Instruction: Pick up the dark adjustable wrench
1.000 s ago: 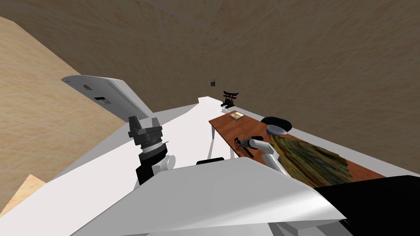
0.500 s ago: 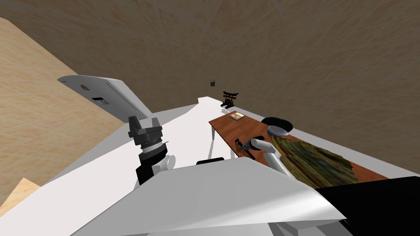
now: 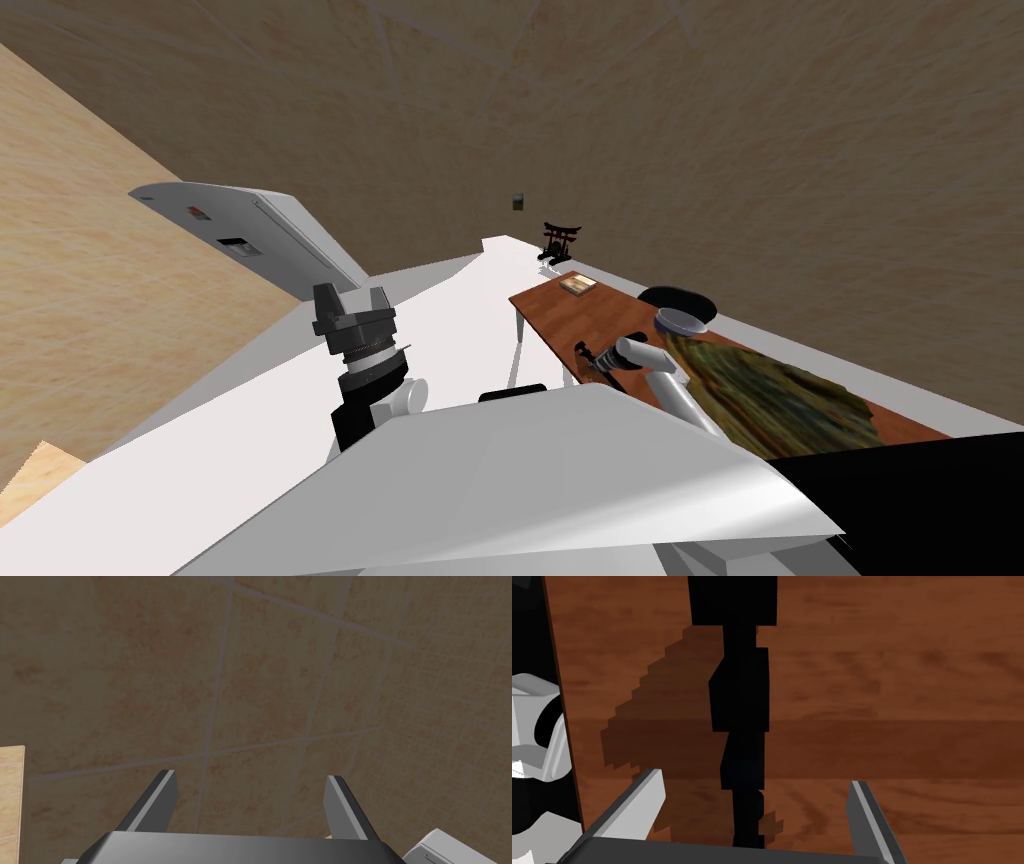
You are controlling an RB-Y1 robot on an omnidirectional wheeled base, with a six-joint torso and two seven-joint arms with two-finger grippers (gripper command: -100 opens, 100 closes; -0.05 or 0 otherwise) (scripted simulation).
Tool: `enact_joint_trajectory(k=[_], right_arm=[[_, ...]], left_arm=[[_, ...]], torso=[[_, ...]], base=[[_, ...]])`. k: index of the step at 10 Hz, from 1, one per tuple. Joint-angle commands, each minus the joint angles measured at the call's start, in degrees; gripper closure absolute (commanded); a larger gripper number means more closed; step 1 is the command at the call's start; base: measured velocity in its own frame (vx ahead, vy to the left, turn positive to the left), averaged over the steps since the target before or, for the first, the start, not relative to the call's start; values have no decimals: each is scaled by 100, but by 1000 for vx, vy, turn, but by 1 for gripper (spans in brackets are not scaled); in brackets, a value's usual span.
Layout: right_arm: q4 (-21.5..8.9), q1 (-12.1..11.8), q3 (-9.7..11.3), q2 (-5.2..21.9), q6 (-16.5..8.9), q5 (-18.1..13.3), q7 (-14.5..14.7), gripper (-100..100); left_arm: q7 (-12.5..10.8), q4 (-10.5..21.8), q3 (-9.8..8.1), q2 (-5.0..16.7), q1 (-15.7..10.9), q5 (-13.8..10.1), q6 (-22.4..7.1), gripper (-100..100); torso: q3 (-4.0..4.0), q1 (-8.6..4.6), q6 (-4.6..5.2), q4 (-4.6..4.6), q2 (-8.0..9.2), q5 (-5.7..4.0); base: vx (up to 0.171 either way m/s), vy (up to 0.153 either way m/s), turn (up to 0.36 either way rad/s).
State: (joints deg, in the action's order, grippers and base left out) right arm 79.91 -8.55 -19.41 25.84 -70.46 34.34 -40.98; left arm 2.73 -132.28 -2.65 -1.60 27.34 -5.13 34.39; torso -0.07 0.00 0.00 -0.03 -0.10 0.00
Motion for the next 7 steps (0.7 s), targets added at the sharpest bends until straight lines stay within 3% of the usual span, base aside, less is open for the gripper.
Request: enact_joint_trajectory(k=[1,3,4,5,6,7], right_arm=[[-113,32,-51,50,-256,60,-100,-100],[-247,76,-99,104,-461,120,-173,-100],[-185,50,-84,81,-393,98,-154,-100],[-194,53,-86,83,-414,101,-162,0],[-368,79,-56,3,-240,46,-86,-100],[-456,92,-42,-38,-153,19,-49,-100]], left_arm=[[0,0,0,0,0,0,0,0],[0,0,0,0,0,0,0,0],[0,0,0,0,0,0,0,0],[0,0,0,0,0,0,0,0],[0,0,0,0,0,0,0,0],[0,0,0,0,0,0,0,0]], torso=[[0,0,0,0,0,0],[-1,0,0,0,-1,0],[0,0,0,0,0,0],[3,0,0,1,6,0],[6,0,0,2,11,0],[5,-2,0,2,9,-1]], base=[[37,-2,-12],[39,2,-9],[15,-1,-1],[0,0,0],[16,-7,-13],[26,-12,-10]])
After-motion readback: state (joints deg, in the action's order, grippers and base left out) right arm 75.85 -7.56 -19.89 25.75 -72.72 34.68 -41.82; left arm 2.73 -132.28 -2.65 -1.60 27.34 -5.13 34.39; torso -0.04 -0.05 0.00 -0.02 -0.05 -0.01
